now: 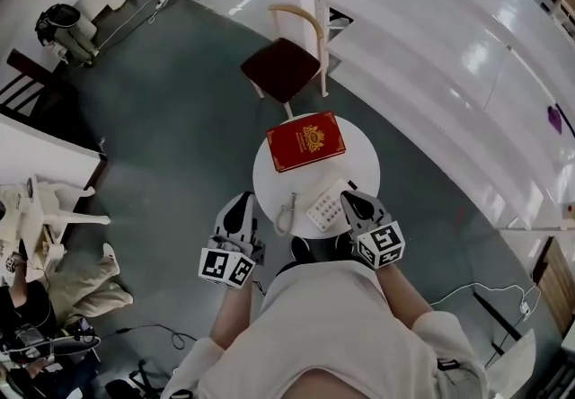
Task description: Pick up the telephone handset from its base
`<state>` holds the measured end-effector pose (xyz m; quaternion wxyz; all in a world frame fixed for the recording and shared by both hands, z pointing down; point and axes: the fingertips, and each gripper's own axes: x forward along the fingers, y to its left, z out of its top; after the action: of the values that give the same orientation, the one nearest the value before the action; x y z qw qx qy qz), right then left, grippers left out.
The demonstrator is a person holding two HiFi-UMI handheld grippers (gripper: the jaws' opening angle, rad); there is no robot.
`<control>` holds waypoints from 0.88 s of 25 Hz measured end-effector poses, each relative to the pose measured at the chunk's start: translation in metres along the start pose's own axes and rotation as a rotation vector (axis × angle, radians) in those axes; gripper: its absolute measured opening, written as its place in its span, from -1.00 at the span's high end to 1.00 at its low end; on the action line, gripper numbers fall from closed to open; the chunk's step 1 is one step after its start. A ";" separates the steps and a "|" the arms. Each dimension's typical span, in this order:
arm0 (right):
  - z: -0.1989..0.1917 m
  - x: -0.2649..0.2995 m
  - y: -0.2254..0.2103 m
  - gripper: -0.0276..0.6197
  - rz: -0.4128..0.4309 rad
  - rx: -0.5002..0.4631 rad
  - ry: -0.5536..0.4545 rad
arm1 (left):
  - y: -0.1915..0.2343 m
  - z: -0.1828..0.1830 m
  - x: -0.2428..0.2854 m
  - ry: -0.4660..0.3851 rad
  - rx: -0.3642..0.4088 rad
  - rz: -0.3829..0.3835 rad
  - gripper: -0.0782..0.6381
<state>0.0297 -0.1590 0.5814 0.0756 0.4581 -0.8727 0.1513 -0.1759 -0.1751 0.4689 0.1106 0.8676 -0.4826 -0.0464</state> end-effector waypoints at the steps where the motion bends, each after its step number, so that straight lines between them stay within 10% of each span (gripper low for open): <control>1: -0.009 0.003 0.000 0.89 0.001 0.004 0.020 | 0.000 -0.001 0.001 0.007 -0.001 -0.003 0.72; 22: -0.160 0.067 -0.010 0.86 -0.008 0.024 0.379 | 0.030 -0.016 -0.010 0.080 -0.010 0.021 0.72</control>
<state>-0.0012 -0.1630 0.7528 0.2338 0.4256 -0.8392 0.2447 -0.2025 -0.1795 0.4913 0.1346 0.8631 -0.4865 -0.0128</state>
